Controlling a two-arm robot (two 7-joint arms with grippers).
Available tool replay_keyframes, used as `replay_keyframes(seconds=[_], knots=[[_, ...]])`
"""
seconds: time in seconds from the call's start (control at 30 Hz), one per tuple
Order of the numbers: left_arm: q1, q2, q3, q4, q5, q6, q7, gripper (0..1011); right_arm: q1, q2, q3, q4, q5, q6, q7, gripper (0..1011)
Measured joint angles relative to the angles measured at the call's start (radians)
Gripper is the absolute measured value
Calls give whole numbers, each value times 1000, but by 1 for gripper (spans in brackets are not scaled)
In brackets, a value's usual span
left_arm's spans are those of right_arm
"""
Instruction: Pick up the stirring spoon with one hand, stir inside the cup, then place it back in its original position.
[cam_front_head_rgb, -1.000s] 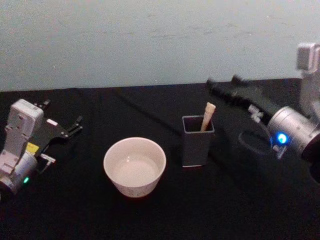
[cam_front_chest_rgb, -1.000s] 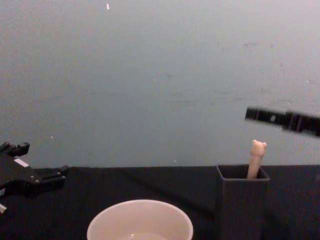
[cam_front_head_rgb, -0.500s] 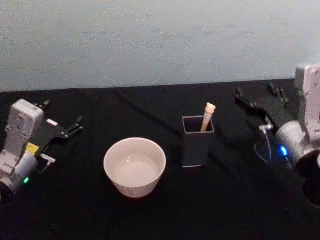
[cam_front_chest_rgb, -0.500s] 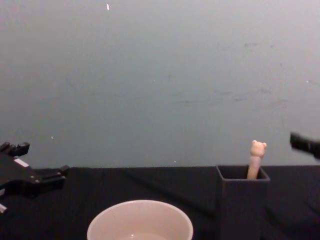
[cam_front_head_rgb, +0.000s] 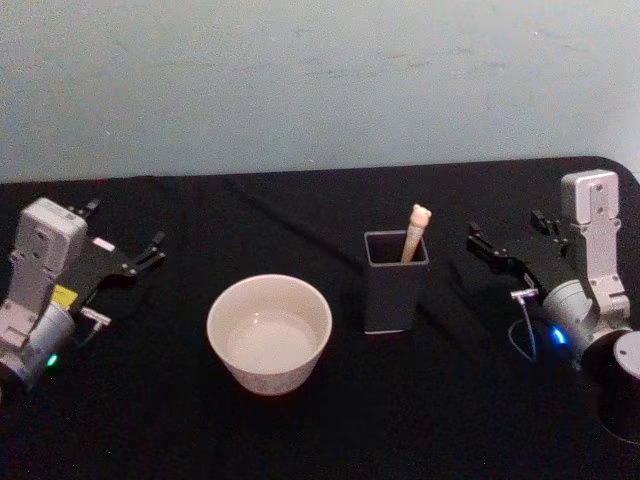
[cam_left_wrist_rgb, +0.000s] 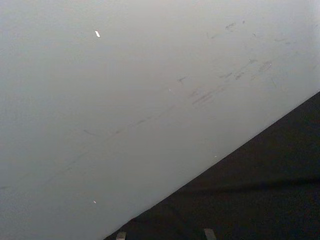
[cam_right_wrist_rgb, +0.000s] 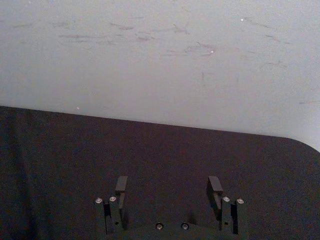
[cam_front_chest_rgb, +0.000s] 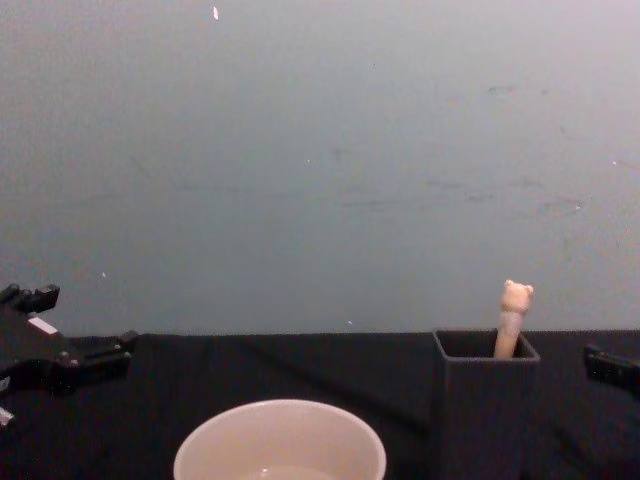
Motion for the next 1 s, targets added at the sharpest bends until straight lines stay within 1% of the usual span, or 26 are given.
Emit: replay_keyframes(seconds=[1.0], knots=[[0, 0, 0, 0, 0, 0, 0, 1001, -5, 4, 1, -10, 4, -1, 0, 1000]])
